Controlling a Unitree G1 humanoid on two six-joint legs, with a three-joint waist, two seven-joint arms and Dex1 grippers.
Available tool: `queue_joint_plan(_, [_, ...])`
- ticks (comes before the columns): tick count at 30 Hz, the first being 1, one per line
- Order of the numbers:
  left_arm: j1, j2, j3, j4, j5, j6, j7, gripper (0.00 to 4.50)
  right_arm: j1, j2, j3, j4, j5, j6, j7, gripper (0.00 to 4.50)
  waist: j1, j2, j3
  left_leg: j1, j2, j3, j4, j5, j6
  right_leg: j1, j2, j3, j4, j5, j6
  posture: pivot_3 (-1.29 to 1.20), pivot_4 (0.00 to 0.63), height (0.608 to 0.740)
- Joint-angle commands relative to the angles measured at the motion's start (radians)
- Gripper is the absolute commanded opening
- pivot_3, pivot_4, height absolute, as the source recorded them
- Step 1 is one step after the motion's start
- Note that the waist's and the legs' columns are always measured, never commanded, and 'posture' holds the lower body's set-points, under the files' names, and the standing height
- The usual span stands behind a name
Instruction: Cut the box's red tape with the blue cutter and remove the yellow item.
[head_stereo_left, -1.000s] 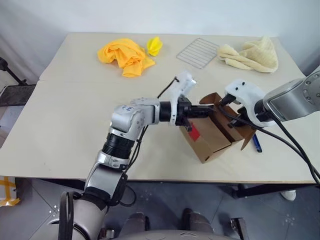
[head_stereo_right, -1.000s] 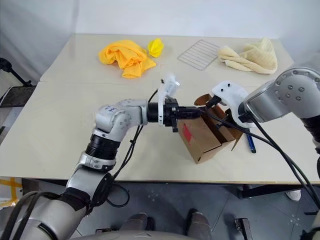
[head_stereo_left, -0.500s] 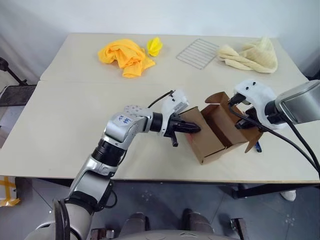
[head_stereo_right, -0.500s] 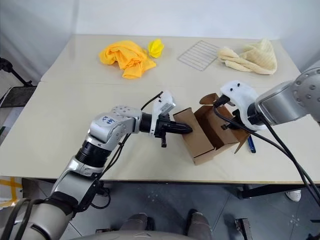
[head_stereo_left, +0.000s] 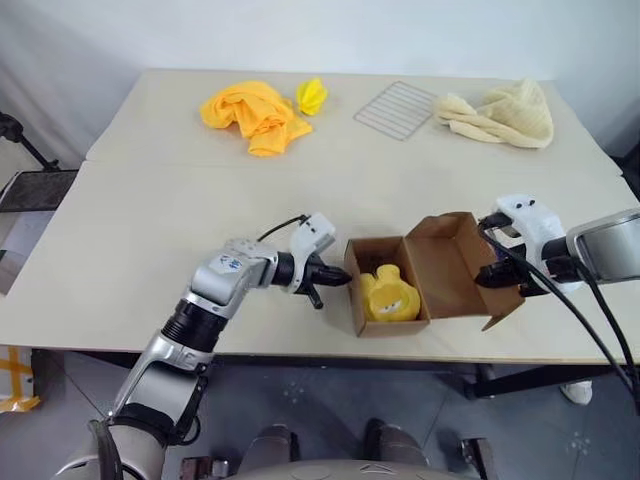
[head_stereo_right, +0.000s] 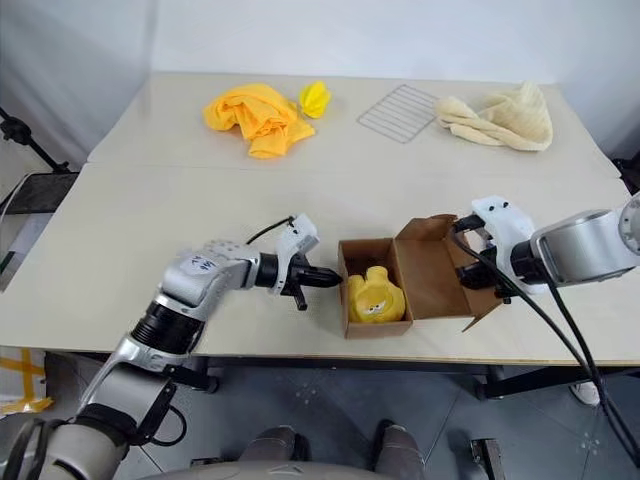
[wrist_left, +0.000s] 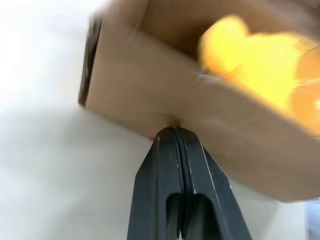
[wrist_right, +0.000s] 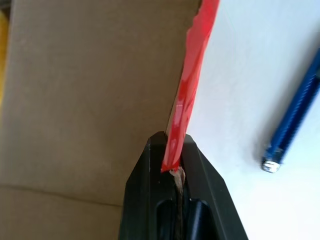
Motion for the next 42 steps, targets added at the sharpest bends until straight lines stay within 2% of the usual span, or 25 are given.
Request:
queue_joint_plan(1, [-0.021,-0.025,0.001,0.013,0.014,-0.035,0.013,0.00,0.015,0.018,-0.044,0.002,0.062,-0.051,-0.045,0.03,-0.002,0.000,0.000,0.000,0.000,0.000,0.000,0.000,0.000,0.000,0.000,0.000,0.000,0.000,0.000,0.00,0.150,0.740])
queue_joint_plan(6, [-0.052,-0.057,0.007,0.090,0.041,-0.083,0.021,0.00,0.081,0.081,-0.081,-0.004,0.031,-0.107,-0.068,0.03,0.000,0.000,0.000,0.000,0.000,0.000,0.000,0.000,0.000,0.000,0.000,0.000,0.000,0.000,0.000,0.00,0.150,0.740])
queue_joint_plan(11, [-0.084,-0.064,0.000,0.172,0.077,-0.144,0.006,0.00,0.186,0.175,-0.186,-0.083,-0.162,-0.193,0.016,0.03,-0.004,0.000,0.000,0.000,0.000,0.001,0.000,0.000,0.000,0.000,0.000,0.000,0.000,0.000,0.000,0.00,0.150,0.740])
queue_joint_plan(14, [-0.102,-0.066,0.000,0.212,0.090,-0.169,-0.003,0.00,0.258,0.184,-0.220,-0.171,-0.236,-0.184,0.135,0.59,-0.002,0.000,0.000,0.000,0.000,0.001,0.000,0.000,0.000,0.000,0.000,0.000,0.000,0.000,0.000,0.00,0.150,0.740])
queue_joint_plan(25, [-0.129,-0.074,0.001,0.271,0.124,-0.216,-0.036,0.00,0.410,0.196,-0.419,-0.329,-0.514,-0.290,0.355,4.29,-0.001,0.000,0.000,0.000,0.000,0.001,0.000,0.000,0.000,0.000,0.000,0.001,0.000,0.000,0.001,0.00,0.150,0.740])
queue_joint_plan(26, [-0.131,-0.076,0.001,0.277,0.127,-0.220,-0.038,0.00,0.425,0.194,-0.436,-0.345,-0.547,-0.312,0.391,4.49,0.000,0.000,0.000,0.000,0.000,0.001,0.000,0.000,0.000,0.000,0.000,0.001,0.000,0.000,0.001,0.00,0.150,0.740])
queue_joint_plan(31, [-0.144,-0.082,0.006,0.305,0.141,-0.237,-0.048,0.00,0.494,0.167,-0.515,-0.370,-0.692,-0.408,0.580,4.49,0.000,0.000,0.000,0.001,-0.001,0.001,0.000,0.000,0.000,0.000,0.000,0.001,0.000,0.001,0.001,0.00,0.150,0.740])
queue_joint_plan(35, [-0.152,-0.072,0.011,0.331,0.157,-0.254,-0.055,0.00,0.564,0.130,-0.591,-0.340,-0.884,-0.606,0.777,4.49,0.000,0.000,0.000,0.001,-0.001,0.001,0.000,0.000,0.000,0.000,0.000,0.001,0.000,0.001,0.001,0.00,0.150,0.740])
queue_joint_plan(42, [-0.174,-0.042,0.031,0.383,0.173,-0.280,-0.062,0.00,0.648,0.132,-0.672,-0.270,-1.036,-0.725,0.957,4.49,-0.004,0.000,0.000,0.001,-0.001,0.002,0.000,0.000,0.000,0.001,0.000,0.002,0.000,0.001,0.001,0.00,0.150,0.740])
